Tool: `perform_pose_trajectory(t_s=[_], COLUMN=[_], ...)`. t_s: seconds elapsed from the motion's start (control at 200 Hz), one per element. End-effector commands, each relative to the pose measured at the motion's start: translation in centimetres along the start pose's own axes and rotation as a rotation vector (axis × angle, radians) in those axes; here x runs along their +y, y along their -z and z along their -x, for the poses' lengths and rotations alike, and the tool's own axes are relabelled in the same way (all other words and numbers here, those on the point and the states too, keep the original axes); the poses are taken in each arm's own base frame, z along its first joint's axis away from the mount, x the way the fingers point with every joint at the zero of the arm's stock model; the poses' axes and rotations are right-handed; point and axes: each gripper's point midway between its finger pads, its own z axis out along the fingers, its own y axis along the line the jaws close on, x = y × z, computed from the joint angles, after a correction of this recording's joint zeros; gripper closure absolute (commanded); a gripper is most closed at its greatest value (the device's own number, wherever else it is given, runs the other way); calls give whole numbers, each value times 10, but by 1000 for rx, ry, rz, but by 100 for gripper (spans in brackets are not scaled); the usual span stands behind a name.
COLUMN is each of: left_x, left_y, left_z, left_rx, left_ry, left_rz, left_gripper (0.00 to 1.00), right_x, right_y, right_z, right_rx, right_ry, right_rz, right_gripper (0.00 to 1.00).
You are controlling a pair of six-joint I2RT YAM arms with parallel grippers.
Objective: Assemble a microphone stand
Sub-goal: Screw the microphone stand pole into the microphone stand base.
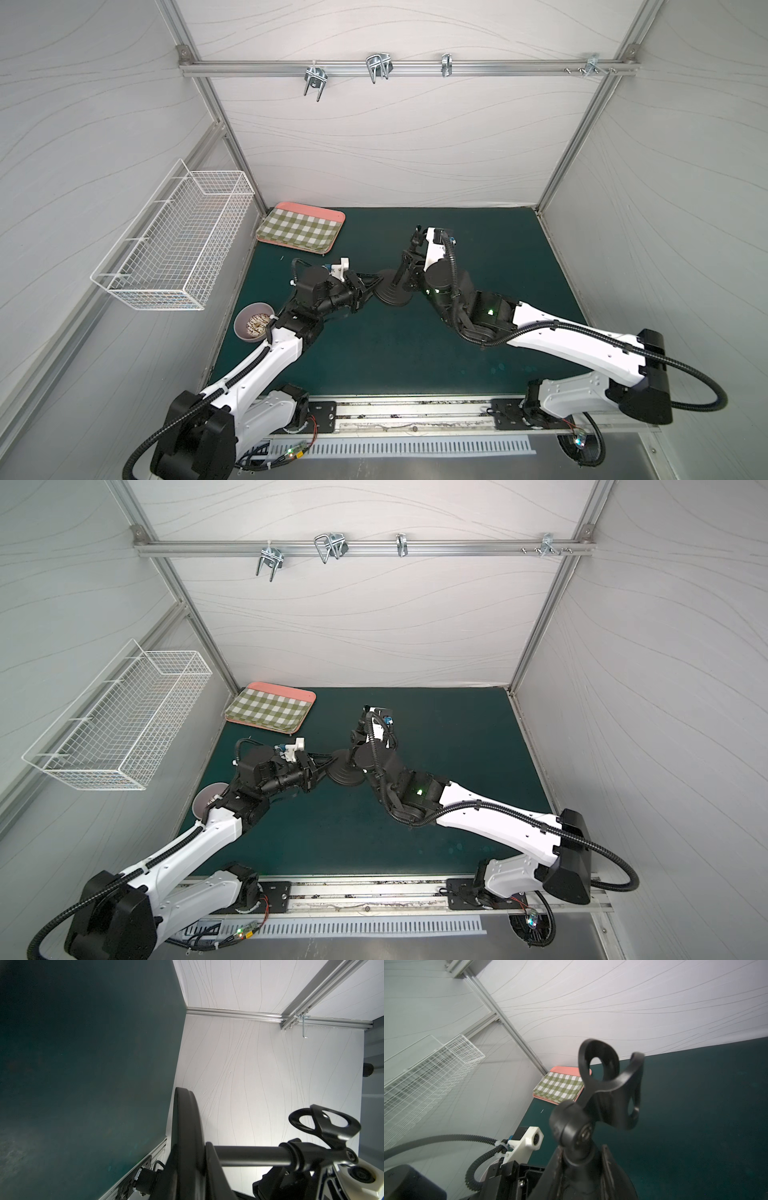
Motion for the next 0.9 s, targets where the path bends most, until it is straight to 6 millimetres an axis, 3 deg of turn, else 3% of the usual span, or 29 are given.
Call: perform_pose_trajectory(t_s=[0.0, 0.18, 0.41, 0.66, 0.895], left_x=[-53, -51, -50, -54, -54], left_y=[4, 3, 1, 3, 3], left_z=[4, 5, 6, 4, 3], left_rx=[-25, -28, -21, -17, -14], left_ry=[-69, -69, -63, -70, -72], left_rz=[-148, -143, -145, -150, -148], left_gripper=[100, 100, 100, 100, 100], right_x=[11, 10, -2, -27, -13], right_y=[10, 29, 58, 33, 17], right_z=[2, -3, 10, 16, 3], right_rx=[1, 56, 48, 117, 202], right_ry=[-76, -83, -32, 40, 135], right_rz=[10, 108, 257, 526, 762], right_gripper=[65, 46, 36, 37, 43])
